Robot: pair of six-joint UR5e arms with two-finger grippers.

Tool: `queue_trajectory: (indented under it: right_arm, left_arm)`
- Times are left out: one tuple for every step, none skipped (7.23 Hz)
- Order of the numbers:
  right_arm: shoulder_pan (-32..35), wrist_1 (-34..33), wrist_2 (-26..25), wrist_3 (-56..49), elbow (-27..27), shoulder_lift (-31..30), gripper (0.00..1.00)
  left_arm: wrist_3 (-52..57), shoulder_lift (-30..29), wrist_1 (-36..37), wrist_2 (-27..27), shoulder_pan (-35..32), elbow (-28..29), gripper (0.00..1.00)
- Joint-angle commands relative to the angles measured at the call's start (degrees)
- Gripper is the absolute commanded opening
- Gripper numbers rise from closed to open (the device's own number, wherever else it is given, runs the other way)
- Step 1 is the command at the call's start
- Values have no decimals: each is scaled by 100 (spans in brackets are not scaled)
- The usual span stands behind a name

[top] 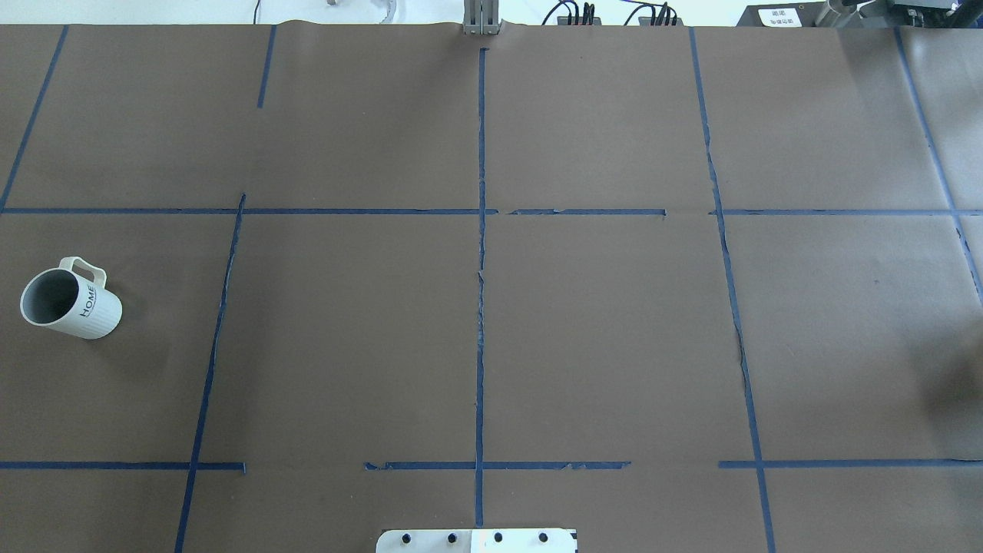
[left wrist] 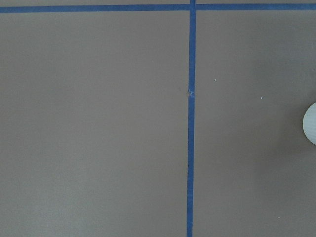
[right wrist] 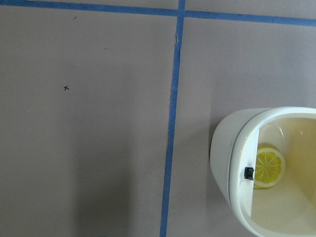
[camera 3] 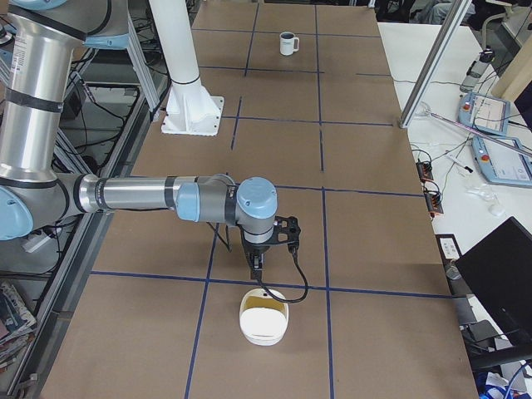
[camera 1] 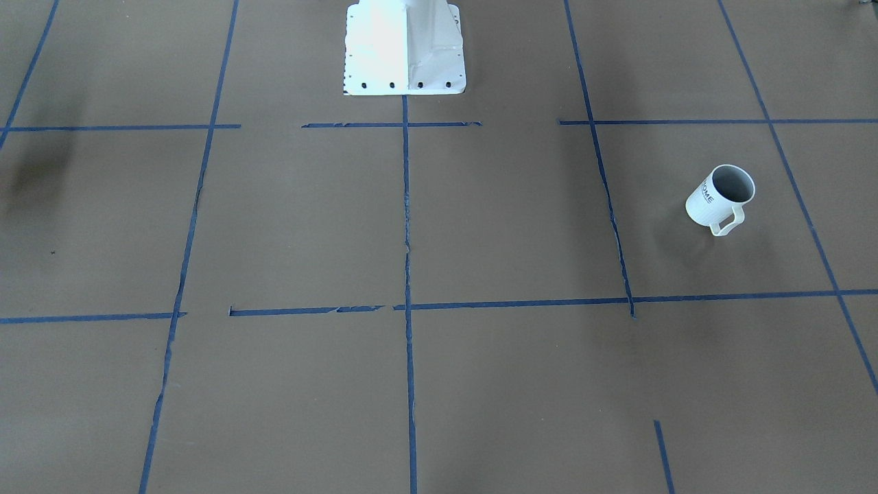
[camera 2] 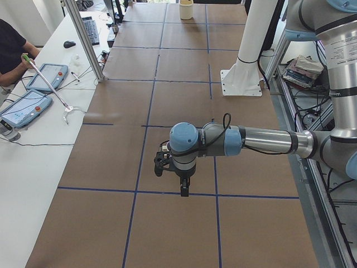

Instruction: Left arm hands cup to right arm to dump lemon

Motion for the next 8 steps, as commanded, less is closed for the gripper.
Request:
queue_trajectory:
  right_arm:
    - [-96,-3,41,363,-10,-28,100]
    - [-97,-3,41,331,7,-28,100]
    - [-105,6,32,313,25,-37,100]
    - [-97,24,32,313,77,-28,100]
    - [-123,32,32,313,69,-19,100]
    - [-114,41,32,313,77,-19,100]
    - [-123,41,32,313,60,-28,100]
    - [-114,50,41,313,51,-54,100]
  left_arm:
    - [-2,-4,-67,-24,0,-29,100]
    - [-2,-4,-58,-24,0,-12,100]
    - [-2,4,-49,-24,0,-12,100]
    - [-2,4,3,-33,0,-29,100]
    - [-11,4,21,-24,0,-73,100]
    - [-2,4,21,-33,9,-108,100]
    - [-2,-4,21,-33,18,-117,100]
    - [-2,-91,21,-15,44,5,100]
